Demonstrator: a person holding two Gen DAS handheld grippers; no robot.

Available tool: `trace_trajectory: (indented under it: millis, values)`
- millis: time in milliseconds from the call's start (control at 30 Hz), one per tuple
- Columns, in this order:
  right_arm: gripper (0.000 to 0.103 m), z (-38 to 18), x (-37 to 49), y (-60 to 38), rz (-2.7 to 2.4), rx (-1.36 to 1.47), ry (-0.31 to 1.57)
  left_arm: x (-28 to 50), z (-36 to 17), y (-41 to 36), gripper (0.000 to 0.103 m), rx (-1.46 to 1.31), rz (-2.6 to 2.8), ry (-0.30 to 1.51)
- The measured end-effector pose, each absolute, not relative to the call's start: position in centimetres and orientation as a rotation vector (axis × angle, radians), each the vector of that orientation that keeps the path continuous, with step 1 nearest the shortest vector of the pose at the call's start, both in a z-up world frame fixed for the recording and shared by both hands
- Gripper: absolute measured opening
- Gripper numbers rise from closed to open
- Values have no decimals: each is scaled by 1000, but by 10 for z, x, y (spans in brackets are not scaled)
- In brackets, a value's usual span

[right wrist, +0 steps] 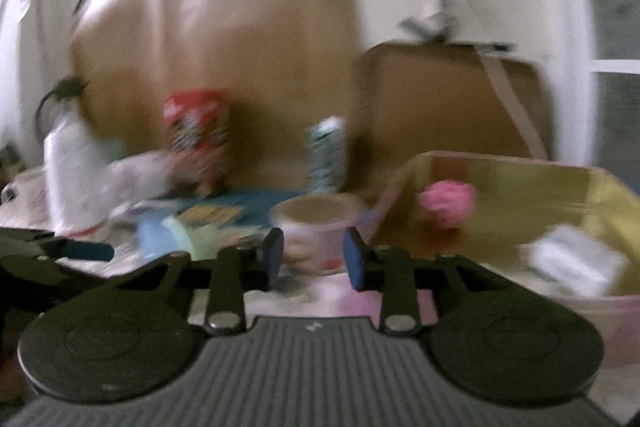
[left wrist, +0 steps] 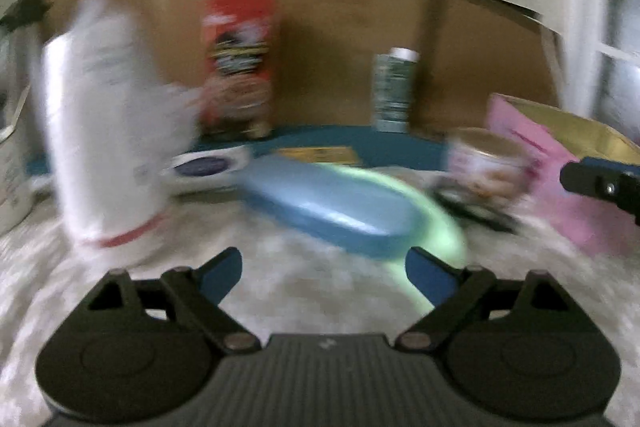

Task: Organize soft objects
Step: 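Withdraw the left gripper from the pink tin, then close the right gripper on the small white-and-blue packet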

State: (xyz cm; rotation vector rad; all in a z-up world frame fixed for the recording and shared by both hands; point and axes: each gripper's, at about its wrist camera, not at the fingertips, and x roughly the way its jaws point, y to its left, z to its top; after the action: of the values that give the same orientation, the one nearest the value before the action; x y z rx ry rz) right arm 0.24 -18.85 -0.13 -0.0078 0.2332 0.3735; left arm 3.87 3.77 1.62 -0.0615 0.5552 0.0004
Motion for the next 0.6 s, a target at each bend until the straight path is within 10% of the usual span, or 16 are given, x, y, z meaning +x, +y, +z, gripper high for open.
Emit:
trace_trajectory:
  millis: [600]
  values:
    - [37, 32, 204, -2, 628, 25, 775, 32, 14, 95, 94, -399, -43, 488]
